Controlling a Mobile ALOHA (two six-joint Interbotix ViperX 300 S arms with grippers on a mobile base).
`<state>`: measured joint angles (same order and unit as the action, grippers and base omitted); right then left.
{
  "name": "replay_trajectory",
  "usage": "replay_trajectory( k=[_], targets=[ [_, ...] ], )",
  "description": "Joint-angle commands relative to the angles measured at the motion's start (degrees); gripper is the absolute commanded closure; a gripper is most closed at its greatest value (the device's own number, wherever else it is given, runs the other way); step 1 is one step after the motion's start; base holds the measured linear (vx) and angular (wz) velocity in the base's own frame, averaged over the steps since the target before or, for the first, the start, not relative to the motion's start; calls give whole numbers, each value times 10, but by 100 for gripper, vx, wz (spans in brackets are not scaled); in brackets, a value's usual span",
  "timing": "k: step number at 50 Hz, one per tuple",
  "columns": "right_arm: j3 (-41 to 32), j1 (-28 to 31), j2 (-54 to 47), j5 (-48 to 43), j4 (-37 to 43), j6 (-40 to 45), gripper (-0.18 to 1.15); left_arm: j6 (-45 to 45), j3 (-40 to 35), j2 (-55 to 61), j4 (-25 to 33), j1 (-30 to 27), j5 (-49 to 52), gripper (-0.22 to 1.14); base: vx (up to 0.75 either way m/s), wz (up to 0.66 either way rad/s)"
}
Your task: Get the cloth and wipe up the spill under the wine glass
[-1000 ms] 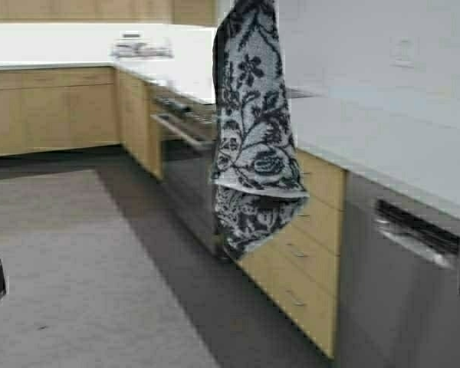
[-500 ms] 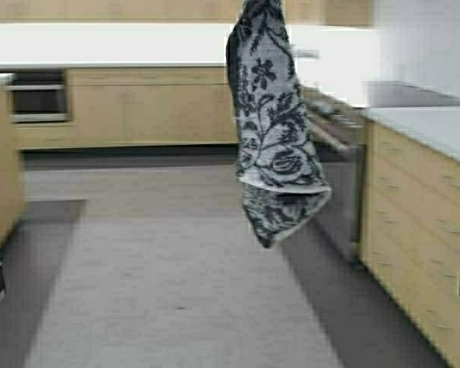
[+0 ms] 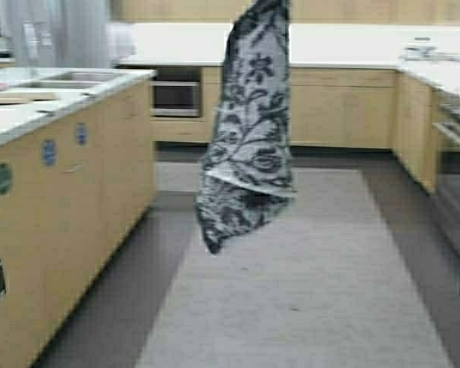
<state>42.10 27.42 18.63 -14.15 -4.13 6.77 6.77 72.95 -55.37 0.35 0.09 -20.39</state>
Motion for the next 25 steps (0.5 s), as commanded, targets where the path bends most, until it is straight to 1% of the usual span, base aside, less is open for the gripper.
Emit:
replay_trajectory(
  k=[1,12,25],
  targets=[
    [-6,-15,14,-11,2,-1,92,1,-14,7,0,0,-5,90,2,44],
    [-4,-30,14,-18,3,0,92,1,6,-18,0,0,-5,90,2,42],
    [4,-36,9,-37,3,-1,92,4,13,-16,0,0,-5,90,3,38]
  ],
)
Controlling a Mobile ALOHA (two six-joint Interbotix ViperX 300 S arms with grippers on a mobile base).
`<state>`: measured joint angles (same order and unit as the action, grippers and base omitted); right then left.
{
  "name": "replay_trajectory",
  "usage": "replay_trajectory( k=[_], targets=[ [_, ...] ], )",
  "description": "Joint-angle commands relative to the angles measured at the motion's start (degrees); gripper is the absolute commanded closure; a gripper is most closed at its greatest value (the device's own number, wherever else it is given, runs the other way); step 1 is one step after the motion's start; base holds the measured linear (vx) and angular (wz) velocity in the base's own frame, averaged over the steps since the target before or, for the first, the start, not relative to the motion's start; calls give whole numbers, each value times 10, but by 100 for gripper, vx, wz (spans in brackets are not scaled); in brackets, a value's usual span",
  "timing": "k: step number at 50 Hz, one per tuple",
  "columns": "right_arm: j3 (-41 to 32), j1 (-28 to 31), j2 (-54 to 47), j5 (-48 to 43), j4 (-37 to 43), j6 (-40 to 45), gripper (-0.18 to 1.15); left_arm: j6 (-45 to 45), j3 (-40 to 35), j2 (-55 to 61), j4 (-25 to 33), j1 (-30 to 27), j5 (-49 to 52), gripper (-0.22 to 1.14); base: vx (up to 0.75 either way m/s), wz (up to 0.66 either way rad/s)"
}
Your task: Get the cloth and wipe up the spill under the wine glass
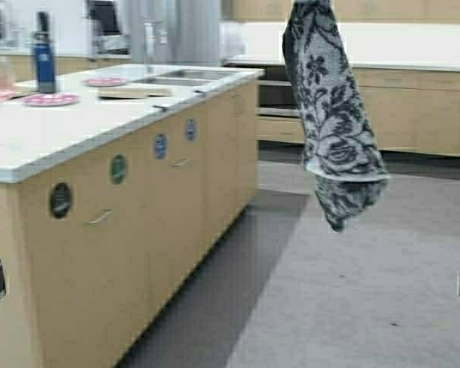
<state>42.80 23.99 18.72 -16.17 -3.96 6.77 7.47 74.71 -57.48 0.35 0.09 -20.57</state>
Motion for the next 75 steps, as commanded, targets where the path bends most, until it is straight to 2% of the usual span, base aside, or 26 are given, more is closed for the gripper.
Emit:
replay_trajectory(
  k=[1,22,33,42,54,60,75],
  targets=[
    [-2,-2,8,-18,1,-1,92,-6,-4,8,0,0,-4,90,4,36],
    [2,-20,15,-40,3,0,92,-3,-27,150,0,0,-15,90,6,43],
    [3,-46,18,-41,3,0,92,7,-82,280,-3,0,-103,90,10,44],
    [0,-55,31,-48,6,1,92,13,-108,415,-4,33,-205,90,11,21],
    [3,-56,49,-59,7,1,92,13,-181,591,-3,88,-333,90,12,9],
    [8,-56,50,-59,7,0,92,0,-214,633,-2,106,-354,90,13,2],
    [14,-56,45,-62,7,-1,92,-83,-240,697,20,155,-360,90,17,-7]
  ],
)
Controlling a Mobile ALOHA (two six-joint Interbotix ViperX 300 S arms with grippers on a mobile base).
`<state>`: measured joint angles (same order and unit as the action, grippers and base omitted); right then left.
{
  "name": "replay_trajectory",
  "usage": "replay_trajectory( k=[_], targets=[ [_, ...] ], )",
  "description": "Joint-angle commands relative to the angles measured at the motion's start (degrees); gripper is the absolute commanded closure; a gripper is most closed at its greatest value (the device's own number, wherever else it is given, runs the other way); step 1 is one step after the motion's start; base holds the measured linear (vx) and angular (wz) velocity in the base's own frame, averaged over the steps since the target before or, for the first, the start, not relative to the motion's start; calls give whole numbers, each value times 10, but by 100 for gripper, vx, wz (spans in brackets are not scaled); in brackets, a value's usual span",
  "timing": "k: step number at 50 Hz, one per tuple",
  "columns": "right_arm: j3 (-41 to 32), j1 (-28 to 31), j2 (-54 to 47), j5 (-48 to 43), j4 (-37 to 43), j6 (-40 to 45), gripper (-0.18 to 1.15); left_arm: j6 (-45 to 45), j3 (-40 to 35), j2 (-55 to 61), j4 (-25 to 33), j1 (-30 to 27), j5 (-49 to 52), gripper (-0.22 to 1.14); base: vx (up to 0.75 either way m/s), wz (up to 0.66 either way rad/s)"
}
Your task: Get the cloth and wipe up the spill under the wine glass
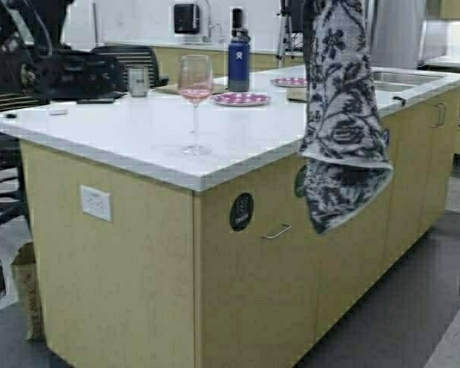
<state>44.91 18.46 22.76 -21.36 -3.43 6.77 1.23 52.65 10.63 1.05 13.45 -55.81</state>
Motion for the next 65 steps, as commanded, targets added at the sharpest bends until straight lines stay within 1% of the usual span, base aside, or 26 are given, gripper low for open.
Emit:
replay_trajectory(
  k=[1,12,21,29,36,39,42,44,48,58,63,65],
  targets=[
    [-7,-1,4,-10,2,-1,92,-24,-21,20,18,25,-9,90,18,-11],
    [-7,-1,1,-10,2,-3,92,-33,-46,89,65,41,-54,90,17,-8],
    [-11,-1,-7,-17,2,-3,92,-32,-83,144,66,43,-91,90,15,-4],
    [-11,-1,-9,-23,2,-2,92,-29,-113,185,66,54,-102,89,15,3],
    [-12,-1,-9,-24,2,-2,92,-28,-116,207,66,58,-142,88,17,7],
    [-11,-1,-8,-24,2,-2,92,-29,-112,211,62,62,-172,85,18,7],
    [-13,-1,-9,-24,2,0,92,-31,-106,214,58,63,-194,78,17,3],
    [-13,-1,-9,-24,2,1,92,-28,-102,215,58,63,-202,70,16,-1],
    [-18,-1,-9,-25,2,1,92,-26,-97,218,59,63,-206,50,17,-6],
    [-18,-1,-9,-26,2,2,92,-27,-105,249,69,63,-220,9,17,-8],
    [-14,-1,-8,-25,2,3,92,-27,-113,272,75,63,-235,-5,15,-7],
    [-10,-1,-7,-26,2,4,92,-30,-114,281,81,63,-240,-7,15,-7]
  ],
)
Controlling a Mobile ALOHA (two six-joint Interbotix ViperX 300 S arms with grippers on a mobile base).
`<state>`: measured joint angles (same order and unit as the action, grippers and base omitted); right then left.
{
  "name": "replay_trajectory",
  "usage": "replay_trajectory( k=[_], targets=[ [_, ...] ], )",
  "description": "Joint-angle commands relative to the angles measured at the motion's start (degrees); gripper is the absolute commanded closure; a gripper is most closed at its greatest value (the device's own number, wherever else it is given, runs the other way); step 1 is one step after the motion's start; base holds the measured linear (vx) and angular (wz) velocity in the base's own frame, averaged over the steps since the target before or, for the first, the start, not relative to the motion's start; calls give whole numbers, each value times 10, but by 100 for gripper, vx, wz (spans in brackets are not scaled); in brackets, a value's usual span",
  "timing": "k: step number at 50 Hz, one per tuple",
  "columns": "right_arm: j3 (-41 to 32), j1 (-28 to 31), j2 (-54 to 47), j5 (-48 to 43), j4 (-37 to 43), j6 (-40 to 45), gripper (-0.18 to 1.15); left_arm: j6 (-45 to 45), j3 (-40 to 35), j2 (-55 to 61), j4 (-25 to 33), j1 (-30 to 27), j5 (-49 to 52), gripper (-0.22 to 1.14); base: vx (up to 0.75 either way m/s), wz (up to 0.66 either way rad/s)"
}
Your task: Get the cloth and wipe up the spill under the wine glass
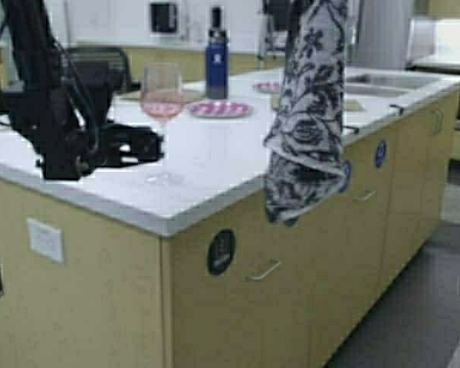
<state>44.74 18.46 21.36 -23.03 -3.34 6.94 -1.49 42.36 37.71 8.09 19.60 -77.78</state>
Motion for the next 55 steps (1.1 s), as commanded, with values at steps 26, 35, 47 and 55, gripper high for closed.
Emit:
replay_trajectory(
  k=[26,35,47,55],
  targets=[
    [-1,0,14,-14,1,8,92,-2,-102,87,4,5,-33,-7,12,0],
    [1,0,17,-14,1,9,92,-1,-122,91,3,5,-31,-7,10,2],
    [2,0,22,-15,1,9,92,-2,-162,123,-1,5,-28,-7,10,8],
    [3,0,22,-19,1,9,92,-1,-193,143,-18,13,-27,-7,8,7]
  ],
)
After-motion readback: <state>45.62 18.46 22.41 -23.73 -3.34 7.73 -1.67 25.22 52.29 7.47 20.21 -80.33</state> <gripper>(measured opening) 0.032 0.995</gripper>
